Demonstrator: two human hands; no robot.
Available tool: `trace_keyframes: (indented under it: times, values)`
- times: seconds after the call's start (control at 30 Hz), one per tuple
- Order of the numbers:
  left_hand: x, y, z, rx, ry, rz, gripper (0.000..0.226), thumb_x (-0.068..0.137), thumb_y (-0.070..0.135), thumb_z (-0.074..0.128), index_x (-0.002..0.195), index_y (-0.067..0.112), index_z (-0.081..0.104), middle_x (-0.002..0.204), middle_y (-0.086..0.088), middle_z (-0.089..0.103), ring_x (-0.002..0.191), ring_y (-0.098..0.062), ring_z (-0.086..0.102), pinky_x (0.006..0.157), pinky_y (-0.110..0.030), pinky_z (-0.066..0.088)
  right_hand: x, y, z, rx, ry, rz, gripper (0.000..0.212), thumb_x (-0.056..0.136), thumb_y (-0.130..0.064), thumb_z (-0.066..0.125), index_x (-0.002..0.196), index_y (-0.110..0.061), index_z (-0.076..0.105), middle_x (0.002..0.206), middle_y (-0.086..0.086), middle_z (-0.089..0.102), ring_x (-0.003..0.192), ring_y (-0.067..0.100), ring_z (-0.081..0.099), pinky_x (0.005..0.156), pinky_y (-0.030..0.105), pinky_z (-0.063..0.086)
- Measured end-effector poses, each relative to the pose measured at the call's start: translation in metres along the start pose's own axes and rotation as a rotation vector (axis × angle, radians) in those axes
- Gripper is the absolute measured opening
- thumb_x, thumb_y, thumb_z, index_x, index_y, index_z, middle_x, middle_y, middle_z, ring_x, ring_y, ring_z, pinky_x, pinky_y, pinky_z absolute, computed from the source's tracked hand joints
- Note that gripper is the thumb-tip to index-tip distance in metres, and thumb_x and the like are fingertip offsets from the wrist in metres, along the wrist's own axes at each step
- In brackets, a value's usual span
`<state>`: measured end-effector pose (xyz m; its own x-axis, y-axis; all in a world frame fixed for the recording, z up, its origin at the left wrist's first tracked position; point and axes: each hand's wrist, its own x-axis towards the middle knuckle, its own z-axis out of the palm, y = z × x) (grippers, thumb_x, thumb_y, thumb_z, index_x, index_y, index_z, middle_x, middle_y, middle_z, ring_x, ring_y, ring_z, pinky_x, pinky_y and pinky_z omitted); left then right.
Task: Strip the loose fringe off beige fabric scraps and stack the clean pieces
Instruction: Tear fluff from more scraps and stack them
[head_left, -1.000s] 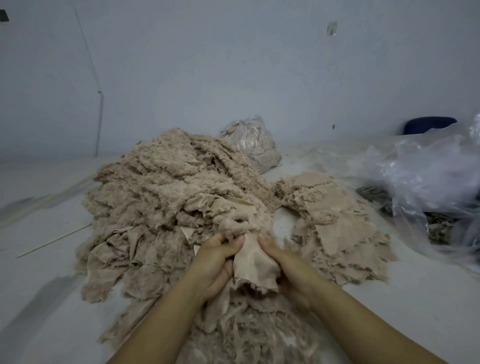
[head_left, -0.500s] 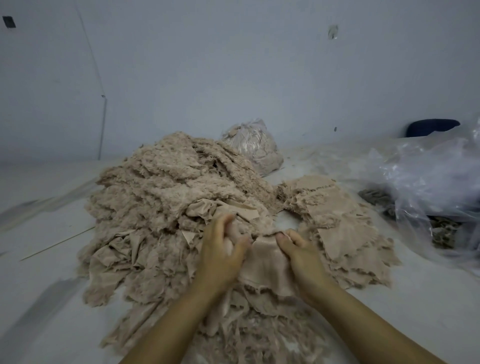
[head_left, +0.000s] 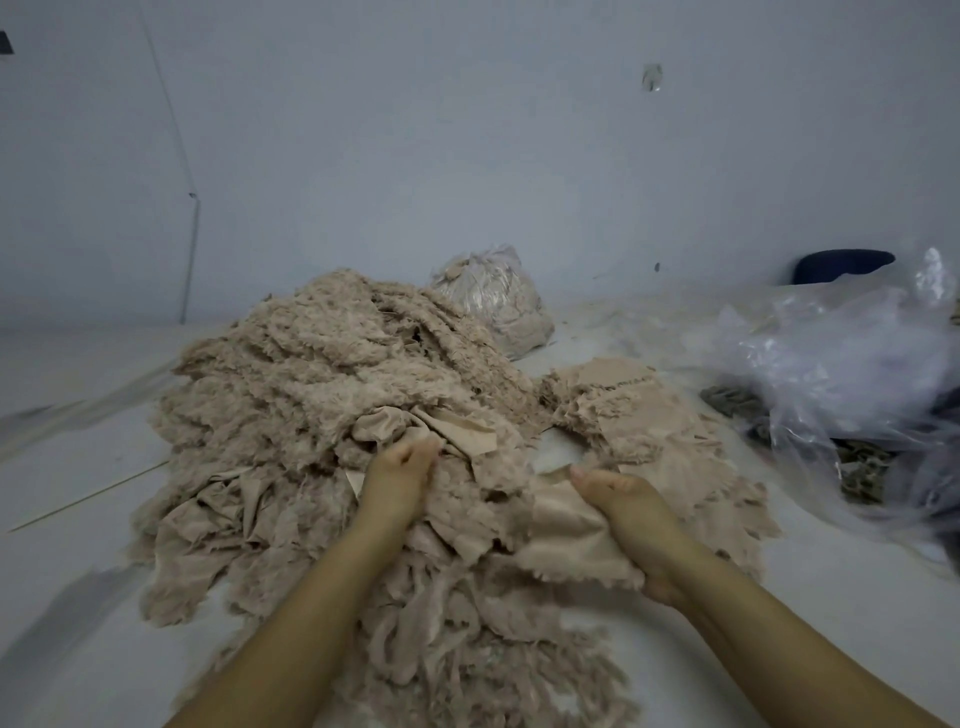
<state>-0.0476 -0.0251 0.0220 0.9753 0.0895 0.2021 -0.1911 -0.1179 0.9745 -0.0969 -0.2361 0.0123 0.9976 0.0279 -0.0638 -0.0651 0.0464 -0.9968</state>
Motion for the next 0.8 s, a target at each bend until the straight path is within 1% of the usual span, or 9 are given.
trace_keyframes:
  times: [0.07, 0.13, 0.2, 0.3, 0.33, 0.4, 0.5, 0.63, 0.8]
  values:
    - [-0.004, -0.003, -0.007, 0.168, -0.158, 0.118, 0.032, 0.097, 0.025, 0.049, 0.068, 0.012, 0.057, 0.05, 0.009, 0.051, 0.046, -0.008, 0.045, 0.046, -0.018, 0.036, 0.007, -0.009, -0.012, -0.079, 0.102, -0.081, 0.035, 0.095, -0.037, 0.053, 0.089, -0.003, 0.062, 0.075, 0.018, 0.055, 0.064, 0.028, 0.05, 0.059, 0.036, 0.038]
    - [-0.014, -0.008, -0.001, 0.203, -0.414, 0.086, 0.018, 0.092, 0.031, 0.055, 0.092, 0.016, 0.065, 0.082, 0.009, 0.068, 0.072, -0.003, 0.064, 0.063, -0.016, 0.049, 0.015, -0.024, -0.021, -0.141, 0.211, -0.189, 0.034, 0.096, -0.037, 0.052, 0.084, -0.006, 0.061, 0.072, 0.015, 0.056, 0.067, 0.025, 0.051, 0.055, 0.03, 0.04]
    - [-0.019, -0.012, 0.008, 0.206, -0.57, 0.05, 0.034, 0.081, 0.039, 0.062, 0.113, 0.027, 0.057, 0.112, 0.013, 0.063, 0.099, 0.004, 0.062, 0.083, -0.016, 0.05, 0.02, -0.037, -0.025, -0.146, 0.22, -0.263, 0.036, 0.096, -0.036, 0.052, 0.073, -0.011, 0.063, 0.067, 0.005, 0.063, 0.061, 0.017, 0.058, 0.048, 0.019, 0.042]
    - [-0.02, -0.009, 0.029, 0.171, -0.606, 0.03, 0.054, 0.078, 0.039, 0.064, 0.127, 0.025, 0.046, 0.122, 0.015, 0.056, 0.114, 0.003, 0.054, 0.1, -0.024, 0.045, 0.022, -0.042, -0.02, -0.099, 0.101, -0.293, 0.034, 0.095, -0.035, 0.054, 0.071, -0.016, 0.068, 0.065, 0.0, 0.066, 0.057, 0.008, 0.06, 0.051, 0.017, 0.045]
    - [-0.022, -0.008, 0.036, 0.223, -0.611, 0.057, 0.044, 0.082, 0.036, 0.065, 0.122, 0.022, 0.053, 0.114, 0.011, 0.061, 0.105, 0.002, 0.058, 0.094, -0.024, 0.048, 0.024, -0.041, -0.018, -0.058, 0.092, -0.282, 0.033, 0.095, -0.035, 0.054, 0.075, -0.013, 0.068, 0.066, 0.001, 0.066, 0.058, 0.009, 0.061, 0.051, 0.019, 0.047]
    - [-0.024, -0.005, 0.043, 0.332, -0.607, 0.12, 0.011, 0.092, 0.023, 0.06, 0.083, 0.024, 0.067, 0.073, 0.007, 0.066, 0.064, 0.001, 0.059, 0.065, -0.023, 0.049, 0.029, -0.041, -0.02, -0.076, 0.212, -0.305, 0.034, 0.095, -0.032, 0.055, 0.071, -0.009, 0.062, 0.061, 0.002, 0.06, 0.053, 0.007, 0.056, 0.046, 0.014, 0.041]
    - [-0.021, -0.007, 0.033, 0.327, -0.478, 0.193, 0.05, 0.096, 0.015, 0.053, 0.048, 0.031, 0.057, 0.044, 0.012, 0.05, 0.041, 0.002, 0.042, 0.053, -0.015, 0.037, 0.038, -0.038, -0.039, -0.21, 0.445, -0.343, 0.035, 0.094, -0.028, 0.058, 0.063, -0.013, 0.053, 0.06, -0.001, 0.05, 0.053, 0.01, 0.045, 0.04, 0.013, 0.032]
    - [-0.02, 0.004, 0.029, 0.263, -0.356, 0.173, 0.035, 0.097, 0.016, 0.05, 0.062, 0.017, 0.055, 0.053, 0.01, 0.055, 0.048, -0.003, 0.048, 0.054, -0.018, 0.042, 0.044, -0.029, -0.043, -0.214, 0.464, -0.34, 0.035, 0.092, -0.025, 0.061, 0.058, -0.021, 0.059, 0.055, -0.01, 0.054, 0.054, 0.008, 0.048, 0.046, 0.016, 0.037]
    - [-0.018, 0.021, 0.05, -0.485, -0.108, -0.389, 0.018, 0.101, 0.012, 0.035, 0.096, 0.007, 0.051, 0.089, -0.011, 0.064, 0.08, -0.027, 0.065, 0.062, -0.042, 0.056, 0.028, -0.011, -0.013, -0.342, 0.428, -0.425, 0.029, 0.098, -0.029, 0.049, 0.07, -0.02, 0.05, 0.06, -0.005, 0.048, 0.052, 0.004, 0.043, 0.047, 0.019, 0.033]
